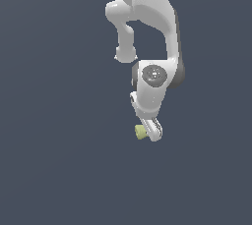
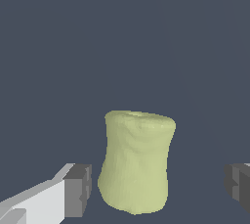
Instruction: Pick up the object and move it to a goal position.
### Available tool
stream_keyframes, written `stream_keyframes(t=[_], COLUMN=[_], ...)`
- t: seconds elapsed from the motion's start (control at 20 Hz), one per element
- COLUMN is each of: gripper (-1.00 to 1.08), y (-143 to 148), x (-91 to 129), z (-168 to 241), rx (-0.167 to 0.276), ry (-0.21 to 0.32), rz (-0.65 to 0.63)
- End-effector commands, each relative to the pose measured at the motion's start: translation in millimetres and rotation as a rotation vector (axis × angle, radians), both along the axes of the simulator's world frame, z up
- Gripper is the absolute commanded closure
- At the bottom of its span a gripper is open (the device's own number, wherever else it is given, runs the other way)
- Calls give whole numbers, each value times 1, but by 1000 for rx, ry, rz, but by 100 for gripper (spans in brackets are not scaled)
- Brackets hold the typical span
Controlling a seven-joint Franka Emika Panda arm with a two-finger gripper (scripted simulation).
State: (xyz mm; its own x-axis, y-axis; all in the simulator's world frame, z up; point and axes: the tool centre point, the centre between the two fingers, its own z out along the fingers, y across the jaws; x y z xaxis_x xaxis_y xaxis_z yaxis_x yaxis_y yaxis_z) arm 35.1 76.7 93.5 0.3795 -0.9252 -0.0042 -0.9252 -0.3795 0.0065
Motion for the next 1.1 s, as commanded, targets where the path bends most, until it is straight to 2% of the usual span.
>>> stream_keyframes(t=[0.0,0.35,0.7,1.05], gripper=[-92,-92,-92,-92], y=[4,10,11,11], x=[2,4,4,3], z=[-1,-3,-5,-35], rx=[-1,-2,-2,-2], ry=[-3,-7,-7,-7], rz=[-40,-103,-109,-111])
